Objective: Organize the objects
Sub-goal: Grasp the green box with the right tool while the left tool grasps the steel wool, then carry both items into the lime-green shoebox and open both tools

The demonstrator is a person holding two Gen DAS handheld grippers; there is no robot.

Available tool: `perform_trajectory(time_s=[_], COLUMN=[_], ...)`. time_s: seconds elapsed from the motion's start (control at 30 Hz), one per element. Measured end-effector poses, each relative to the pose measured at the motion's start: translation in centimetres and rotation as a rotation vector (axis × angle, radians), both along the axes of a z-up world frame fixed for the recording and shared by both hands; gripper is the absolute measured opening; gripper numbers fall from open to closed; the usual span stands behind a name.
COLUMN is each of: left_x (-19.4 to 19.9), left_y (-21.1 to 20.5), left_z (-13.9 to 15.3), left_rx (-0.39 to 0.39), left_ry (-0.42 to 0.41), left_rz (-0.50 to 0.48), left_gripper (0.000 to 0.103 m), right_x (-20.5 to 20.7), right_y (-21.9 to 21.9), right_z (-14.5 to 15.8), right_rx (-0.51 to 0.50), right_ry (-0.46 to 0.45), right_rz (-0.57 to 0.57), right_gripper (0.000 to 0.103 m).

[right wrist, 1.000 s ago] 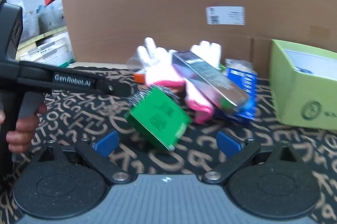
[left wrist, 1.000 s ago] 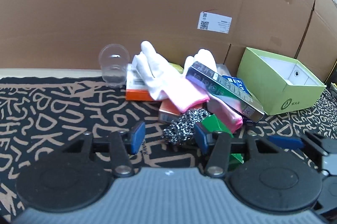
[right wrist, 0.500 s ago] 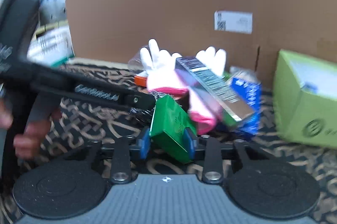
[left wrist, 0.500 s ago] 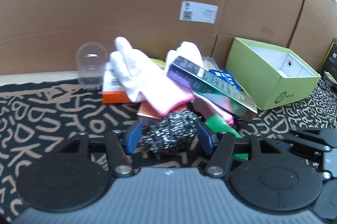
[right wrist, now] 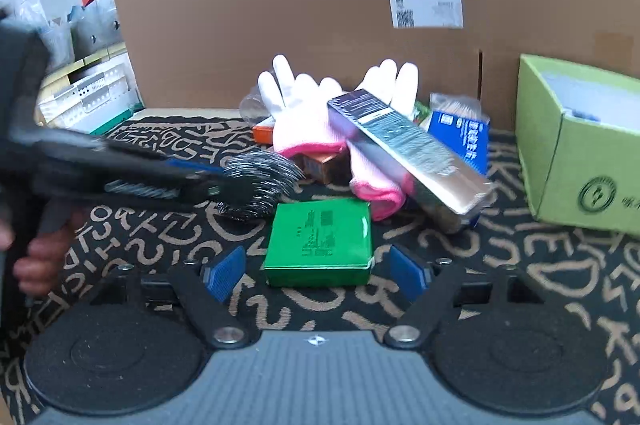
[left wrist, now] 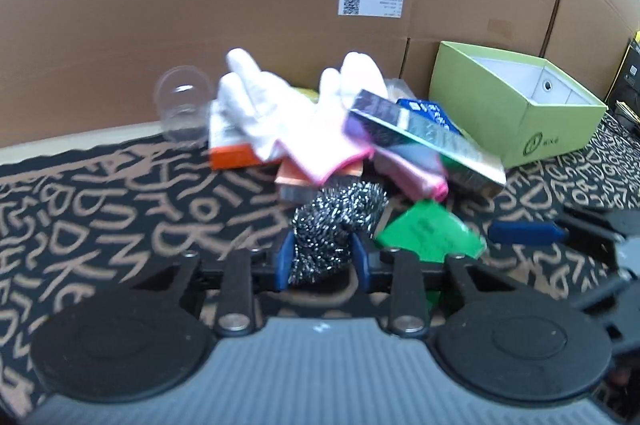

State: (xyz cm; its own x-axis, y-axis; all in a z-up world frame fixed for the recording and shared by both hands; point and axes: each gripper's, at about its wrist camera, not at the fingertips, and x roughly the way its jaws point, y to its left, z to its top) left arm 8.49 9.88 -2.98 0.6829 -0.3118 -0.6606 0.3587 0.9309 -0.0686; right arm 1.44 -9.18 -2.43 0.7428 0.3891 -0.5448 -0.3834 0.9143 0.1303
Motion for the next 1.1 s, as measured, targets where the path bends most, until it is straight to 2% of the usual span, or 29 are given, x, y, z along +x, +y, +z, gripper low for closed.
perform_trajectory(time_s=[0.1,0.13,0.17,0.27,0.33,0.37,0.5,0.53,0.57,0.7,0.77,0.9,0.93,1.1], left_x=[-0.8,-0.8,-0.7,-0.2,0.2,0.4,1.2,1.4,1.5,1.2,0.5,-0.2,-0.3,-0.6], left_y=[0.6,0.6,0.6,0.1,-0.4,-0.7,-1.8,-2.1,-2.2,-2.7,-2.7,-2.0,-2.0,-3.5], left_z=[0.1,0.0,-0.1,-0.3,-0.4,-0.5,-0.9,-1.2,-1.4,-1.9,-1.6,-0.2,0.2,2.4], left_rx=[0.016,0.024,0.029,0.017,0.008,0.002,0.0,0.013,0.024,0.059,0.074,0.033,0.028,0.025], left_ry=[-0.007,-0.01,-0.011,-0.011,-0.015,-0.017,-0.018,-0.015,-0.006,0.013,0.006,0.017,0.013,-0.033], left_rz=[0.016,0.022,0.027,0.023,0.03,0.036,0.026,0.027,0.02,0.006,0.004,0.002,0.004,-0.019], left_gripper=[0.038,0.045,0.05,0.056,0.063,0.066,0.066,0.062,0.051,0.036,0.025,0.015,0.003,0.003], right_x=[0.2,0.4,0.7,1.5,1.4,1.2,0.2,-0.1,-0.5,-1.9,-2.6,-3.9,-4.2,-5.0], right_y=[1.5,1.8,2.0,1.8,1.3,1.1,0.4,0.3,0.0,-1.3,-2.0,-4.0,-4.7,-7.9], right_z=[-0.5,-0.6,-0.7,-1.3,-1.4,-1.2,-1.2,-1.2,-1.2,-0.9,-0.5,0.5,0.8,1.9], right_rx=[-0.088,-0.112,-0.124,-0.126,-0.098,-0.081,-0.071,-0.071,-0.062,-0.021,-0.006,0.024,0.032,0.069], right_ry=[-0.032,-0.038,-0.04,-0.01,-0.007,-0.007,-0.004,-0.007,-0.01,-0.023,-0.04,-0.082,-0.092,-0.143], right_rz=[-0.008,-0.023,-0.034,-0.056,-0.059,-0.053,-0.034,-0.031,-0.029,-0.042,-0.052,-0.086,-0.1,-0.176], right_gripper=[0.084,0.084,0.084,0.084,0.078,0.065,0.064,0.064,0.064,0.064,0.064,0.064,0.064,0.064])
